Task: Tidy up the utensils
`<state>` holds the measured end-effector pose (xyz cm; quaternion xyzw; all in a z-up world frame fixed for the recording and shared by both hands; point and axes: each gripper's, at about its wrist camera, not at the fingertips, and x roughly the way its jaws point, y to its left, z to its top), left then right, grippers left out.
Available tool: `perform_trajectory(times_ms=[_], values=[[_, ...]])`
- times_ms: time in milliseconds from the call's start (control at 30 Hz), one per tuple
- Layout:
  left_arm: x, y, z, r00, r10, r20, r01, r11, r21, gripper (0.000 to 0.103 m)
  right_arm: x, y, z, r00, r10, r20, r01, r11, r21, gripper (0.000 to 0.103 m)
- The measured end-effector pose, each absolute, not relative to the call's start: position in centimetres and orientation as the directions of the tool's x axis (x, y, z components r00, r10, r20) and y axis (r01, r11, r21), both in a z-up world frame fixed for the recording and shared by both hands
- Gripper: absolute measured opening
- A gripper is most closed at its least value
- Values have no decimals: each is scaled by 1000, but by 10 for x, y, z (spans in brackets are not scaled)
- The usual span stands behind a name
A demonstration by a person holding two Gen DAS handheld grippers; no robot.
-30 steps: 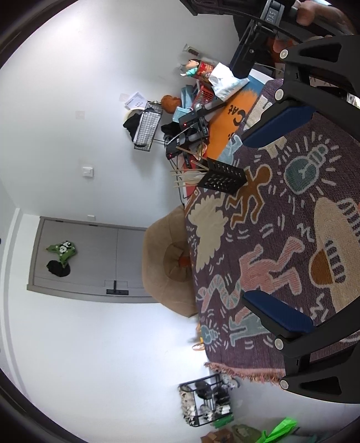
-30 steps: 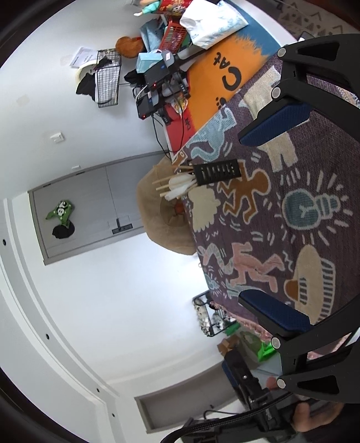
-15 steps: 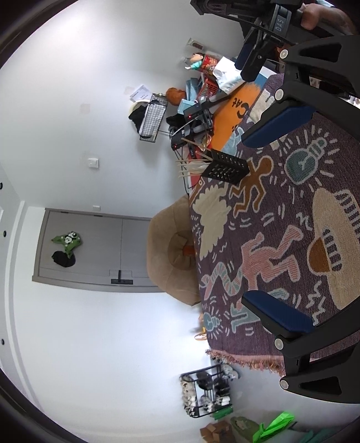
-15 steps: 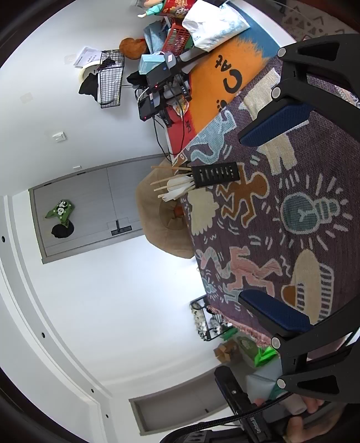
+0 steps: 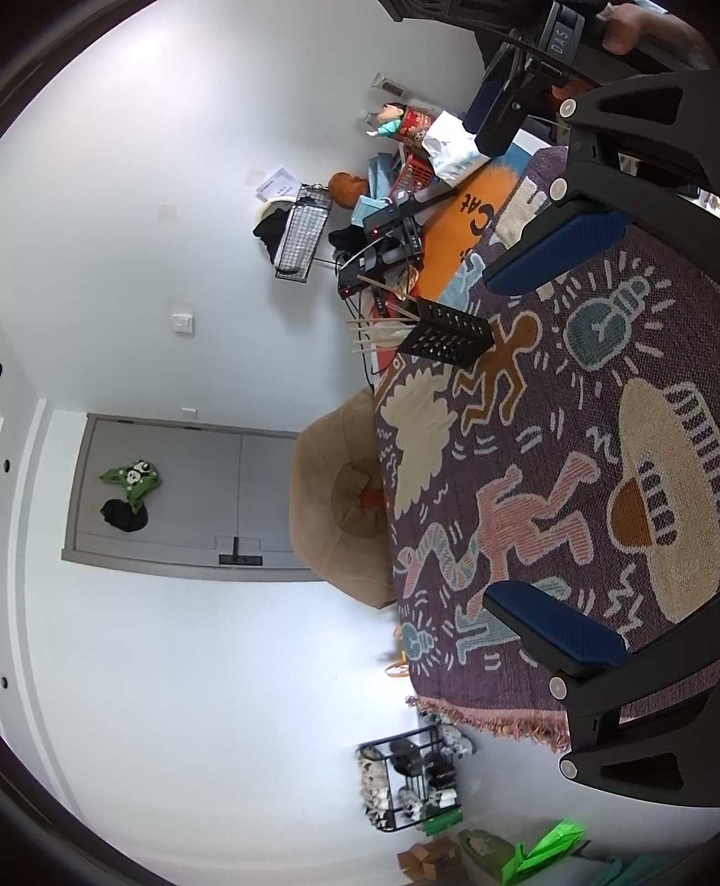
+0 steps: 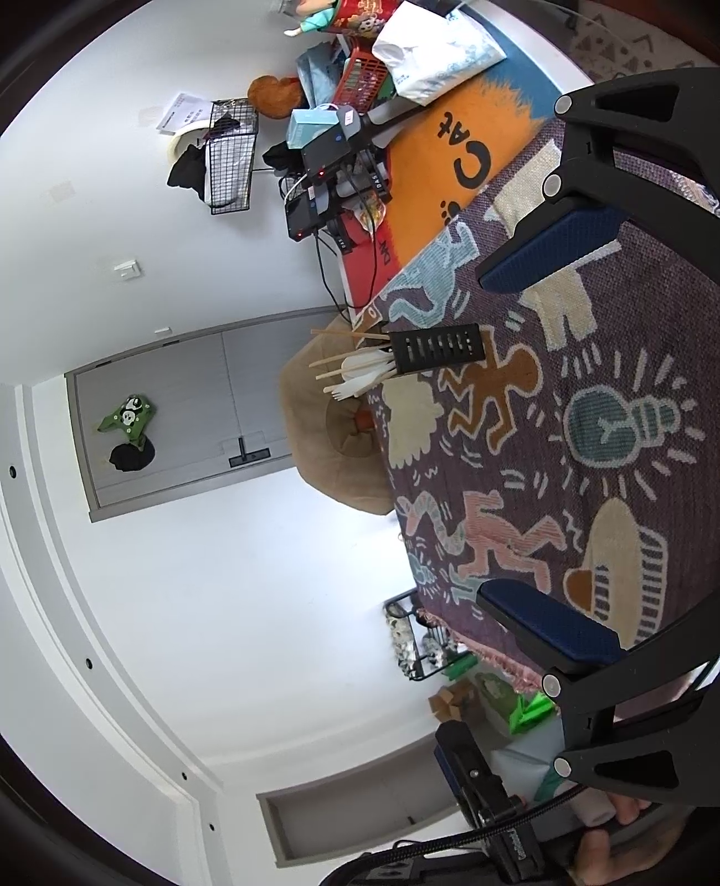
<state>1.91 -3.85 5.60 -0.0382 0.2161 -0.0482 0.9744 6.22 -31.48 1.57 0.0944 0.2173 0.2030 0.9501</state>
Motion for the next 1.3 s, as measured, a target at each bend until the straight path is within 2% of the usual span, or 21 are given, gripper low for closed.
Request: perform_trajectory(times_ms=[1300], values=[[16, -35, 51, 906, -85, -416, 61, 996, -72, 103, 68, -312, 4, 821, 413, -395, -326, 906, 270, 103]])
